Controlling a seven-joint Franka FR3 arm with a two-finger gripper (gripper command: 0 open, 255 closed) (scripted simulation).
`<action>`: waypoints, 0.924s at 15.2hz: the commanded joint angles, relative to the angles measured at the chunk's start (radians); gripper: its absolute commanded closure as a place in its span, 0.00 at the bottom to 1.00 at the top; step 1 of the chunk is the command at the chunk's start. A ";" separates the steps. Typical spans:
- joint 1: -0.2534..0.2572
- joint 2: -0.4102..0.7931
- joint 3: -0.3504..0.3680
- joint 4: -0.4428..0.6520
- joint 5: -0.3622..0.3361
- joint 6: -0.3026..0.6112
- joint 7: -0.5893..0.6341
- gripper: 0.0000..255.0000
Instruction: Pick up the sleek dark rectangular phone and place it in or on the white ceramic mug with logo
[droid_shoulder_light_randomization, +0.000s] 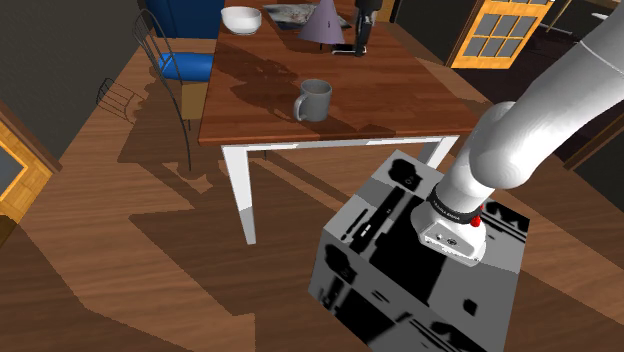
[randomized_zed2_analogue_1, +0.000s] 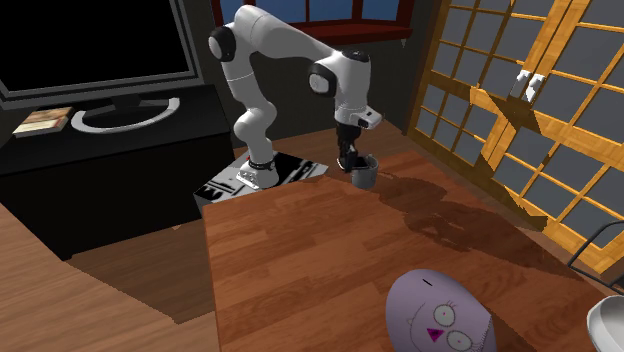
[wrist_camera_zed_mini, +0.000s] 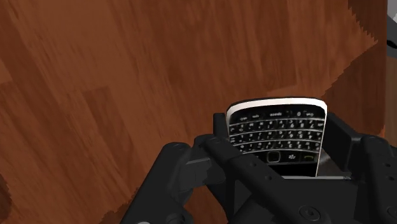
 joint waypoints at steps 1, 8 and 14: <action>0.019 -0.009 0.033 -0.010 0.004 -0.001 0.052 1.00; 0.089 -0.034 0.146 -0.035 0.026 -0.004 0.226 1.00; 0.116 -0.023 0.187 -0.065 0.039 0.035 0.289 1.00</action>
